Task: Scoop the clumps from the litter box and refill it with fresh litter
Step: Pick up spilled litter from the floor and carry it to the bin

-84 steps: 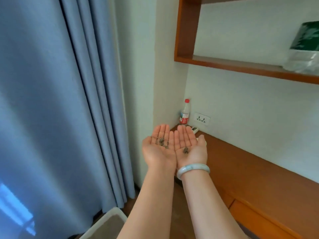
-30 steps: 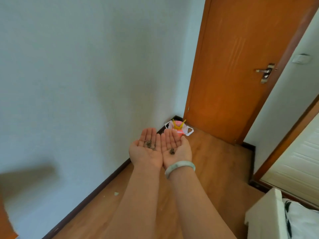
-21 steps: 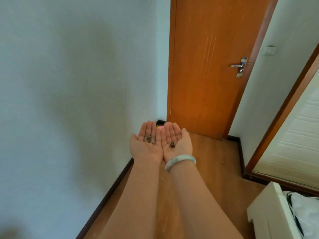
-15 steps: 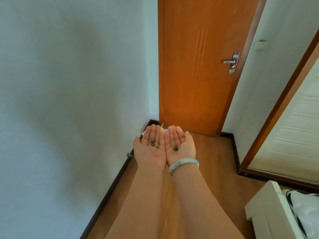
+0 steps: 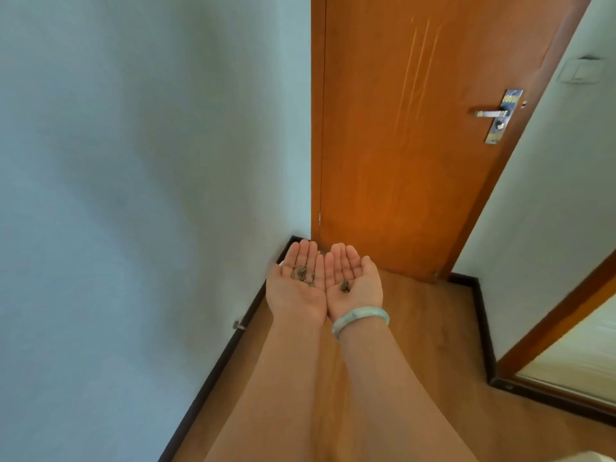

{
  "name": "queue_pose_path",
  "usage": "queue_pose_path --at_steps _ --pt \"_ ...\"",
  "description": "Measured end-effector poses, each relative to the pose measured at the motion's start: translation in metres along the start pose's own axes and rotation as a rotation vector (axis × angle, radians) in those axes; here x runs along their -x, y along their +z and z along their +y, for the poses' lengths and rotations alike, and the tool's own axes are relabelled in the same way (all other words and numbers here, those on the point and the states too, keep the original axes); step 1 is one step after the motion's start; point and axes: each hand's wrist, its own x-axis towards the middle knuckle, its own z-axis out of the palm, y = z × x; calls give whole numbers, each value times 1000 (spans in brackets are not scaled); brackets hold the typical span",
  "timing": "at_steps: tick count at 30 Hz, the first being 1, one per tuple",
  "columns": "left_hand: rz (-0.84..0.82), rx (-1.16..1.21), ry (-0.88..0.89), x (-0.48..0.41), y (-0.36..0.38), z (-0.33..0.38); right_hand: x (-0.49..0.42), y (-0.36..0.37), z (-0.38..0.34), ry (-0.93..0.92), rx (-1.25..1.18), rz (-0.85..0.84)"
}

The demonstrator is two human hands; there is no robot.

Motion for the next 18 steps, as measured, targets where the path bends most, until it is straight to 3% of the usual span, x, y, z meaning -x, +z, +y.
queue_pose_path --at_steps 18 --pt "34 81 21 -304 130 9 -297 144 -12 42 41 -15"
